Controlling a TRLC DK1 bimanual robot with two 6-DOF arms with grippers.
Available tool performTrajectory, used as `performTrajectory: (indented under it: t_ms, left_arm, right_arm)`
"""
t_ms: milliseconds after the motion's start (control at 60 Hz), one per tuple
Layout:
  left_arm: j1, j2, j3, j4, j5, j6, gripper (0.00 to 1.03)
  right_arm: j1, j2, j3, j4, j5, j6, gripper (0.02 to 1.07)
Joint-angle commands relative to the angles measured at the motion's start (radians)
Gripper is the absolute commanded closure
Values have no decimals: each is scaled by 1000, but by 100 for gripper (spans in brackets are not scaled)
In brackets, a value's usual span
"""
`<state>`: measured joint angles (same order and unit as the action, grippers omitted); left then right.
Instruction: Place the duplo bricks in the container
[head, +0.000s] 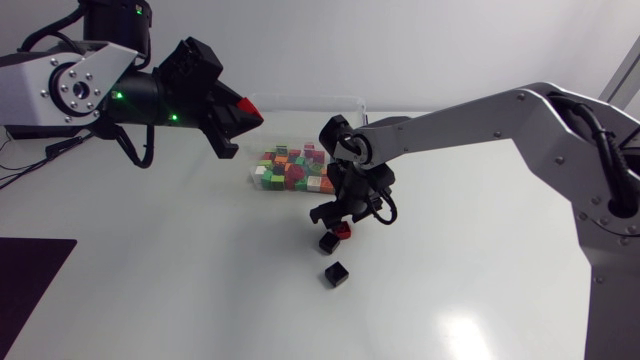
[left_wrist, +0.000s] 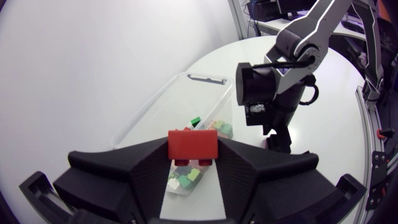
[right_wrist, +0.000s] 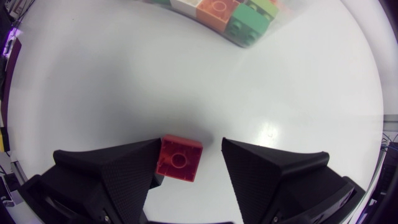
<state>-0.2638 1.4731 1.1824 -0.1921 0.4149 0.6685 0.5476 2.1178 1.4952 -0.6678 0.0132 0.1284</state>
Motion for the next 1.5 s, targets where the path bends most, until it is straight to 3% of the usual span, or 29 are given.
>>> performTrajectory:
  t_ms: [0,67,167,383,600,1000,1050,1100,1133,1167,1333,1483]
  left_arm:
    - [11,9,2,39,5,-53,62]
    - [11,33,19,68,4,-84,62]
    - [6,85,45,115,-25,-115,62]
    - [-29,211,100,206,-111,-149,62]
    - [-57,343,227,221,-182,-195,62]
    - [-60,555,608,-78,-228,-276,60]
    - [-60,569,635,-104,-232,-290,52]
    - [-61,581,658,-129,-248,-291,39]
    - [-63,610,706,-182,-257,-296,13]
    - [-61,624,738,-225,-268,-307,4]
    - [-55,552,694,-267,-278,-328,4]
    - [-63,363,494,-260,-275,-291,4]
  right_arm:
    - [-11,42,-3,-21,5,27,45]
    - [-12,45,-9,-23,2,25,52]
    - [-12,42,-15,-27,-16,19,74]
    - [-31,-85,-72,-27,-16,-4,75]
    - [-48,-205,-85,-52,-19,-24,75]
    - [-49,-349,-59,-65,-47,-36,75]
    - [-49,-358,-56,-65,-50,-38,75]
    - [-49,-367,-55,-62,-52,-38,75]
    - [-49,-374,-53,-61,-52,-39,75]
    - [-48,-380,-49,-59,-55,-39,75]
    - [-51,-409,-3,-39,-53,-47,75]
    - [-58,-383,80,-3,-48,-44,75]
